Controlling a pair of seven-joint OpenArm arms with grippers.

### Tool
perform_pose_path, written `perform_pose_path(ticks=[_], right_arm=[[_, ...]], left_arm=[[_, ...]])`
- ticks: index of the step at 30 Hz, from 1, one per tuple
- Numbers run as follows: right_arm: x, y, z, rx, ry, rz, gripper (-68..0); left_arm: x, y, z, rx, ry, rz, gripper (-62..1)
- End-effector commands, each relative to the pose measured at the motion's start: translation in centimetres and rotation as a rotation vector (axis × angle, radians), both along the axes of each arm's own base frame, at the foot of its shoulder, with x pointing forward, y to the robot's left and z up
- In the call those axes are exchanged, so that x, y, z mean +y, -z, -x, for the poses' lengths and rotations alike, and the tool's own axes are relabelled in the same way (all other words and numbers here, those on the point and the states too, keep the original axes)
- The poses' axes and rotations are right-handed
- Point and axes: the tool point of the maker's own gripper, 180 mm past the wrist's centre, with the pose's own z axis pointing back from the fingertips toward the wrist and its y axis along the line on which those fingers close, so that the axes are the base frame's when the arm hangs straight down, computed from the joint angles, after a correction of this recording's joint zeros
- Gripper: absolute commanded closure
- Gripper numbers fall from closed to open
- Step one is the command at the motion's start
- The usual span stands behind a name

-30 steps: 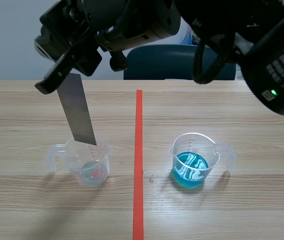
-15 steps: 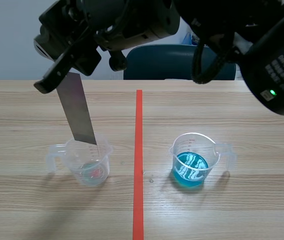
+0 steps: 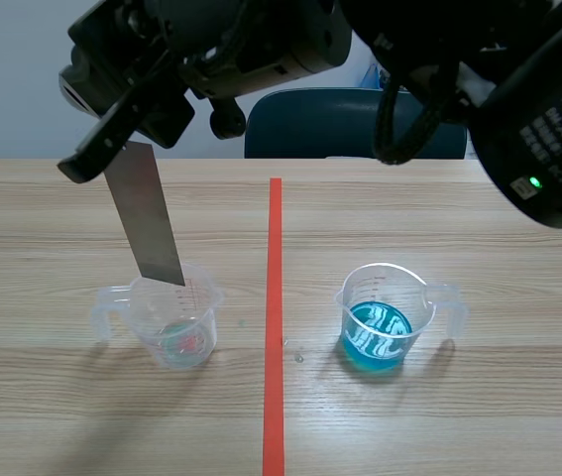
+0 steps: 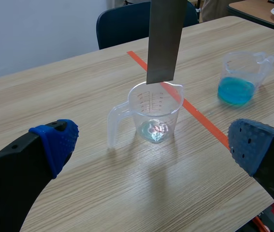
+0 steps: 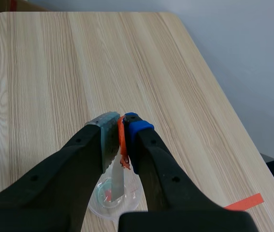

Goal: Do the redox reaction experiment

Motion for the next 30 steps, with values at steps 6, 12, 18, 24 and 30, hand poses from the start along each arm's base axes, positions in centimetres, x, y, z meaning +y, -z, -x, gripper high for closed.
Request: perform_pose_path(ticks=[6, 12, 18, 24, 30], right_arm=[[0.1, -1.6, -0.2, -0.043, -0.004, -0.027, -0.6], [-0.6, -2.0, -0.4, -0.06, 0.012, -0.022, -0.6], [-2.7, -3.0, -0.8, -0.121, 0.046, -0.01, -0.6], [-5.3, -3.5, -1.3, -0.162, 0.076, 0.007, -0.6], [-8.4, -3.9, -2.1, -0.153, 0.111, 0.006, -0.6]], left_arm=[[0.0, -0.6, -0.2, -0.025, -0.007, 0.01, -62.3], [0.0, -0.6, -0.2, -0.025, -0.007, 0.01, -62.3], [0.0, -0.6, -0.2, -0.024, -0.006, 0.01, -62.3], [0.0, -0.6, -0.2, -0.024, -0.006, 0.01, -62.3], [0.0, -0.6, -0.2, -0.024, -0.006, 0.01, -62.3]])
